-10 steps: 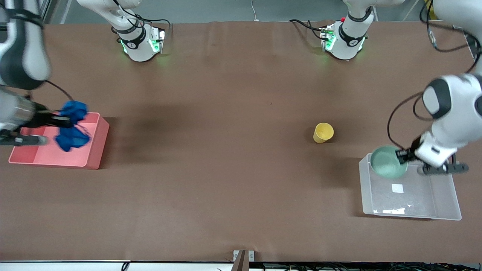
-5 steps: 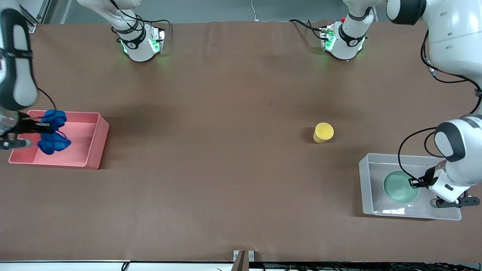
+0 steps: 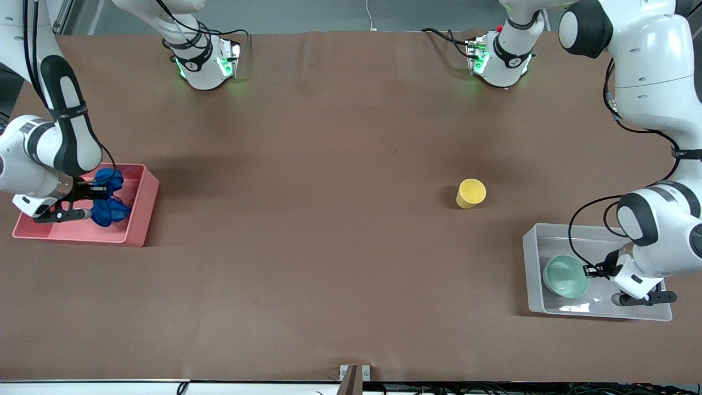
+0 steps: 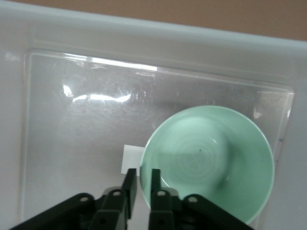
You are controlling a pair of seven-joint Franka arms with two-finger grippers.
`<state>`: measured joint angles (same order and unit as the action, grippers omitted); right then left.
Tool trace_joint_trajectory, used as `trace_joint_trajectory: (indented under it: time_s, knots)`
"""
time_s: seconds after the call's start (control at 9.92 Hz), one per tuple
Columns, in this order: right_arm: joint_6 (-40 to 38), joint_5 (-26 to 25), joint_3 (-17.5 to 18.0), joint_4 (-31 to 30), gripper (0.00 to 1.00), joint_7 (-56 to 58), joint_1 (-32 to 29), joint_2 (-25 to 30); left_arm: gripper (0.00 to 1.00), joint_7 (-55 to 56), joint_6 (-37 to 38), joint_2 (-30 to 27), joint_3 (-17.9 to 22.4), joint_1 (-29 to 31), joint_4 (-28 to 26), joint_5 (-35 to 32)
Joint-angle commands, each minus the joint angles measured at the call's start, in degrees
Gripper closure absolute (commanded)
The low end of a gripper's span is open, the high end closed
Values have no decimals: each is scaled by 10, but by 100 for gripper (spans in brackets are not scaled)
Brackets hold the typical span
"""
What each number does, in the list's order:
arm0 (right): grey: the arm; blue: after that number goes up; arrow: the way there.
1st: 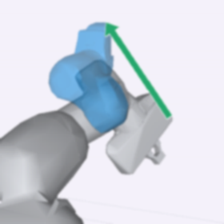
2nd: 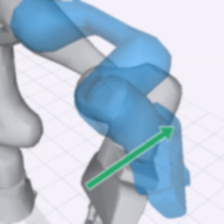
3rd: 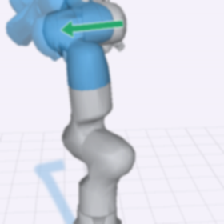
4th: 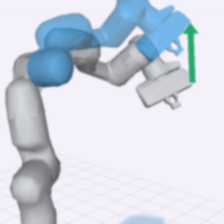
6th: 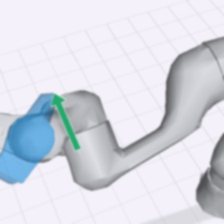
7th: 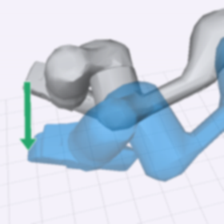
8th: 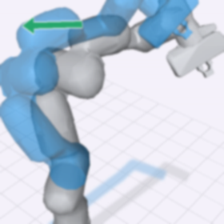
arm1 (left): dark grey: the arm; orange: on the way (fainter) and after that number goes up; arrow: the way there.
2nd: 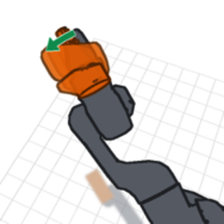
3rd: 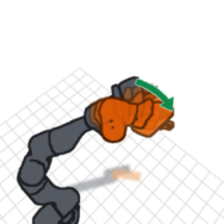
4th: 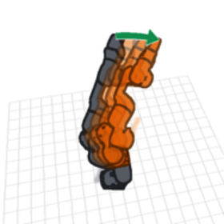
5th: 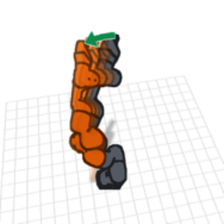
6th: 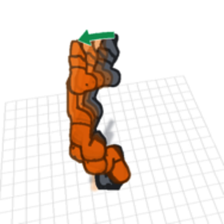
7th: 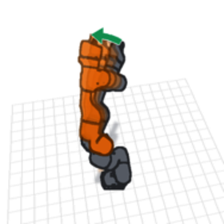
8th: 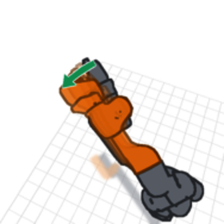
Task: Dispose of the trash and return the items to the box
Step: 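Drop the cloth into the pink bin while the left gripper lowers the bowl, then withdraw the right gripper while the left gripper rises from the clear bin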
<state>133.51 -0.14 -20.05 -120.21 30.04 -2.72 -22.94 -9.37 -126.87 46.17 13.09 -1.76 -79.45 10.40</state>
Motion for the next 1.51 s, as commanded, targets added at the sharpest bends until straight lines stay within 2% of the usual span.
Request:
trace_joint_trajectory:
  time_s: [0.0,0.2,0.4,0.61,0.81,1.01,1.11,1.21,1.31,1.41]
  knots:
    - [8,1,4,-2,0,21,-12,-1,8,-7,6,-23,4,-9,-9,4]
    - [6,34,4,22,0,14,-12,10,1,-8,63,-114,-1,-17,-30,-22]
    - [-31,43,11,44,0,-52,-13,64,0,2,133,-189,-34,-16,-31,-59]
    - [-159,36,69,109,0,-151,-32,123,0,35,215,-279,-61,-15,-52,-60]
    - [-296,16,136,196,0,-254,-44,158,0,50,245,-399,-88,-15,-152,-61]
    - [-407,14,150,258,0,-297,-24,210,0,66,225,-519,-125,-14,-296,-91]
    - [-436,14,152,271,0,-296,-17,243,0,88,186,-551,-144,-13,-359,-94]
    - [-476,14,153,303,0,-295,-15,253,1,101,148,-564,-155,-13,-407,-94]
    - [-502,11,154,343,0,-290,-14,251,2,102,133,-561,-156,-14,-433,-94]
    - [-503,3,155,348,0,-284,-12,252,2,102,103,-550,-158,-16,-455,-94]
